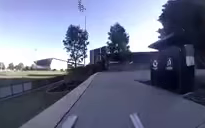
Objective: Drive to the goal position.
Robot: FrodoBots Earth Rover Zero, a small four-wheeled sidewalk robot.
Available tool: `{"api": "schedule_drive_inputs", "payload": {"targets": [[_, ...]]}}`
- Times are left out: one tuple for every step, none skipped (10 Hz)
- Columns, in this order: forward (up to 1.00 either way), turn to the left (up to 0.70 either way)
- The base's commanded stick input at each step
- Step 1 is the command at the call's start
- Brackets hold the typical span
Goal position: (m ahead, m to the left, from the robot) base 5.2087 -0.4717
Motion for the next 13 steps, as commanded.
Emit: {"api": "schedule_drive_inputs", "payload": {"targets": [[1.0, 0.0], [1.0, 0.0], [1.0, 0.0], [1.0, 0.0], [1.0, 0.0], [1.0, -0.27], [1.0, -0.27], [1.0, -0.27], [1.0, -0.27], [1.0, -0.27], [1.0, -0.27], [1.0, -0.27], [1.0, 0.0]]}}
